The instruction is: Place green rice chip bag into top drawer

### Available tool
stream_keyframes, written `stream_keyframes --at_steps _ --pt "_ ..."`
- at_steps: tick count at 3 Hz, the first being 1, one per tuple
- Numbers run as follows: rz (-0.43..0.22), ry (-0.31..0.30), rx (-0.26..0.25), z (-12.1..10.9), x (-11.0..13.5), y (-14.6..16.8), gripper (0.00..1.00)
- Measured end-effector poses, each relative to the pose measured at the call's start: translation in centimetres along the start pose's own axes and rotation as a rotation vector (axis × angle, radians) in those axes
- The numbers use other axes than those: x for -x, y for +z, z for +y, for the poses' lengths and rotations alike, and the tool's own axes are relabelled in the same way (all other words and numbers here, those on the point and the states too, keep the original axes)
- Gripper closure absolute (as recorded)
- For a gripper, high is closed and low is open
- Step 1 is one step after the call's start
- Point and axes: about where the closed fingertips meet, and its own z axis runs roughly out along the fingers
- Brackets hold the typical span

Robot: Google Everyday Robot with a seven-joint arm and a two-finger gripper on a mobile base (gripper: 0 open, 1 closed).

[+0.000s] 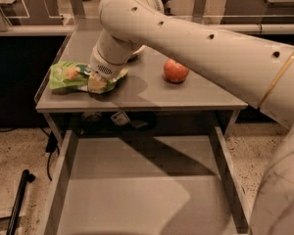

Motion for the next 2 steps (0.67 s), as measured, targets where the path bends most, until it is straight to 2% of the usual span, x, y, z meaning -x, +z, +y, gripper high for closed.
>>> stream_keyframes --at_steps 1,2 --pt "-0.02 -0.018 0.04 -0.3 -0.5 -1.7 1.0" --pt "-0.085 -0.007 0.08 -1.2 -2.8 -5.4 1.0"
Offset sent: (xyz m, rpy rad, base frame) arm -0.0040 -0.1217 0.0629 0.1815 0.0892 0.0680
